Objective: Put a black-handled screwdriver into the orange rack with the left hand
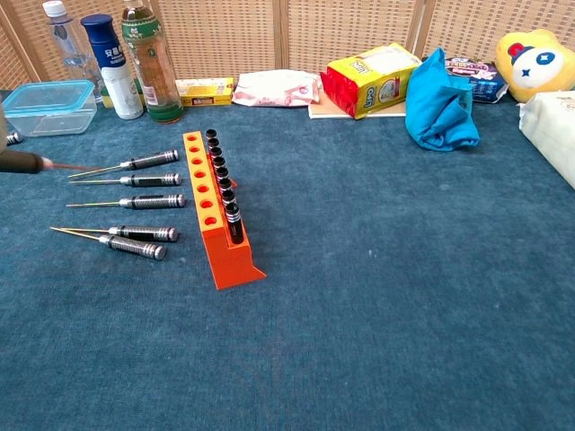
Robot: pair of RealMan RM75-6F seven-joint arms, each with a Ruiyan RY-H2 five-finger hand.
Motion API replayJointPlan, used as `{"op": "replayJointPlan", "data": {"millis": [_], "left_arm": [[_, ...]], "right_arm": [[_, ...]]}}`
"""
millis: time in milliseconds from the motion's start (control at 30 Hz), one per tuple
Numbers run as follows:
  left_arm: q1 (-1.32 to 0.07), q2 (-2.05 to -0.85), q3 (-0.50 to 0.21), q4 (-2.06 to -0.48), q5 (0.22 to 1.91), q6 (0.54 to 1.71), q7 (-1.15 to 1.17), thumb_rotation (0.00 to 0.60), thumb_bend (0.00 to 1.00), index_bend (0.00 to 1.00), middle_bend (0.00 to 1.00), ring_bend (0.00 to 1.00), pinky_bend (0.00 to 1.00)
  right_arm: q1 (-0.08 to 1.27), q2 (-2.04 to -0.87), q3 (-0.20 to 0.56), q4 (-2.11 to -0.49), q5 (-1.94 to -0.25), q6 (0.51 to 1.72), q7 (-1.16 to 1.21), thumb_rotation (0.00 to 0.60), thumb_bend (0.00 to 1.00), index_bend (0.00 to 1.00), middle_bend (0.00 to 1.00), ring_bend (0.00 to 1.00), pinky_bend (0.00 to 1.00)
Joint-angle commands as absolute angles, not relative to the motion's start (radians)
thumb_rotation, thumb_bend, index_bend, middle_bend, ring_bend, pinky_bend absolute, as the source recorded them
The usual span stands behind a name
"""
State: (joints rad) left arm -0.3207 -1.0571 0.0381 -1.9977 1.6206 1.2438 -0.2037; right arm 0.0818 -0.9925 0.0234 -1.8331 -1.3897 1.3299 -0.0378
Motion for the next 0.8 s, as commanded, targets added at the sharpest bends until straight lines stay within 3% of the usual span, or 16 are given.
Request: {"op": "replayJointPlan", "data": {"millis": [33,367,800], "left_arm": [[-0.424,-0.979,0.03,-1.997,1.654,1.123,-0.515,0.6,0.41,0.65,1.0,1.0,1.0],[-0.529,-0.904,0.009,-2.047,1.648,1.009,-0.824,0.6,0.41,0.65,1.0,1.0,1.0],[-0.588,-0.825,0.0,-2.118,1.594,0.917,-0.914,0.6,0.41,0.65,1.0,1.0,1.0]], "right_arm": [[0.082,-0.993,0.024,-1.833,-1.388,1.329,-0.038,0.6,0.12,0.13,0.06,0.12,0.14],[0.086,-0.993,0.024,-1.832,-1.385,1.323,-0.038,0.6,0.12,0.13,0.06,0.12,0.14],[0.086,-0.995,0.024,-1.831,-1.385,1.324,-0.039,0.6,0.12,0.13,0.06,0.12,0.14]]}}
